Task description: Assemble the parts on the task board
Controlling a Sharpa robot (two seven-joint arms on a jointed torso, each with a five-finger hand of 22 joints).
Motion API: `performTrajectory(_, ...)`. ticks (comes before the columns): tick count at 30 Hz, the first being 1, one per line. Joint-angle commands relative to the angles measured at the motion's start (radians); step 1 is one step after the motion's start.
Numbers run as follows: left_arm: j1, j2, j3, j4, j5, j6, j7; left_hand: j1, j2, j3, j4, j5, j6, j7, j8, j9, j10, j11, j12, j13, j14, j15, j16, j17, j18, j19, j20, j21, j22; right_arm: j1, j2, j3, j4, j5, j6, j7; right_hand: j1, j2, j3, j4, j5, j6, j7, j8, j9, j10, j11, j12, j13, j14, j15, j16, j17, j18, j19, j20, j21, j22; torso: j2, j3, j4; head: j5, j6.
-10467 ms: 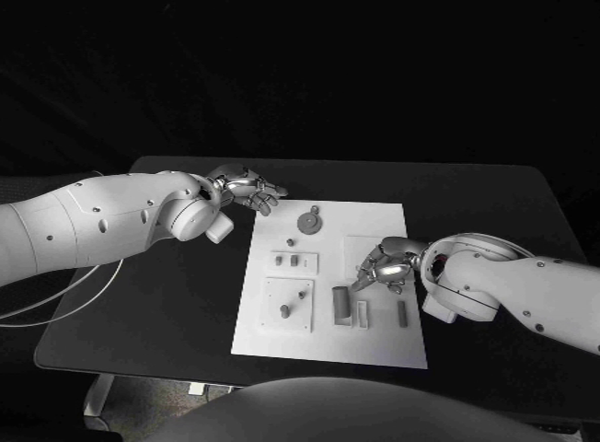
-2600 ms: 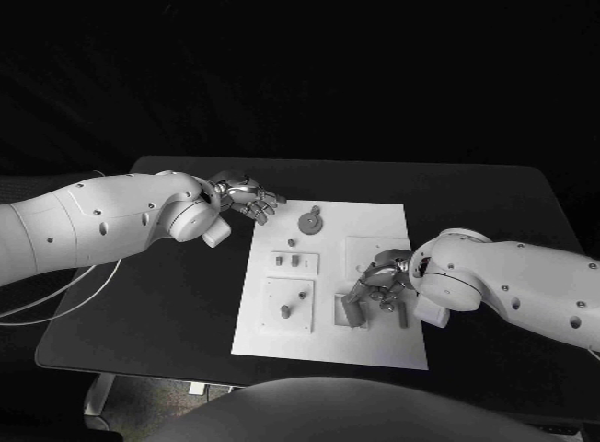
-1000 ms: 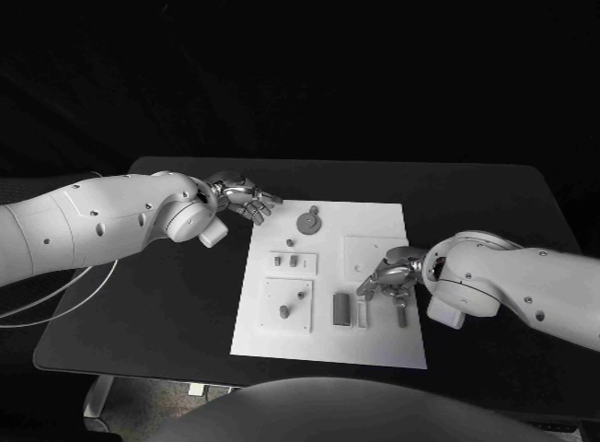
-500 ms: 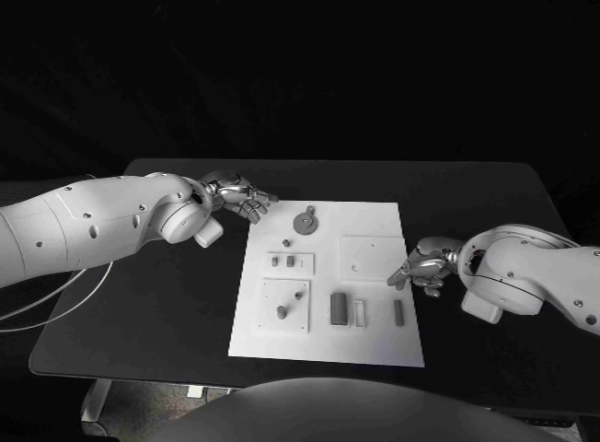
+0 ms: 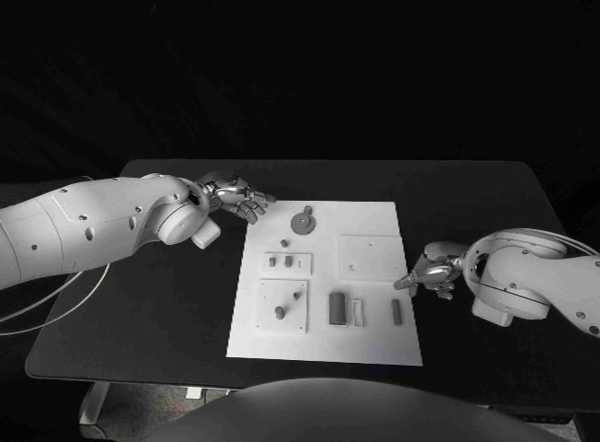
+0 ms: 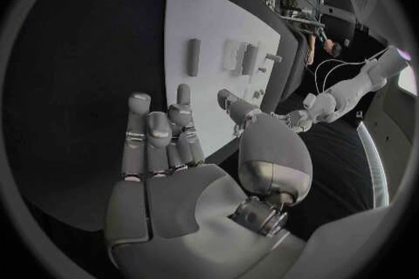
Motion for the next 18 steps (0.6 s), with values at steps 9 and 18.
performTrajectory(9,0.003,0.001,0.0,0.005,-0.005,0.011,0.006,0.002,0.009,-0.01,0.004,-0.002,0.01,-0.002,0.008,0.001,0.008,0.002,0.004,0.002,-0.001,-0.001,-0.004,0.003,0.019,-0.003,-0.001,-0.002,0.001,-0.046,0.048,-0.008,-0.032,-0.116,0.039,-0.006,-0.006,-0.013,0.0,0.011,-0.008,0.009,-0.003,0.006,0.003,0.009,-0.004,0.008,0.0,0.007,-0.001,0.005,-0.001,0.014,0.007,-0.002,0.008,0.013,0.0,-0.0037,0.0041,-0.002,0.0)
performTrajectory(18,0.003,0.0,0.0,0.008,-0.008,0.014,0.001,-0.001,0.009,-0.012,0.007,-0.002,0.01,-0.002,0.008,0.001,0.008,0.002,0.003,0.001,-0.001,-0.001,-0.005,0.004,0.019,-0.002,-0.001,-0.002,0.001,-0.055,0.059,-0.01,-0.036,-0.139,0.082,-0.011,0.002,-0.009,0.002,0.008,-0.008,0.008,-0.004,0.006,0.005,0.009,-0.005,0.008,0.0,0.007,-0.001,0.005,-0.001,0.014,0.007,-0.004,0.008,0.014,0.0,-0.0027,0.0022,0.002,0.0)
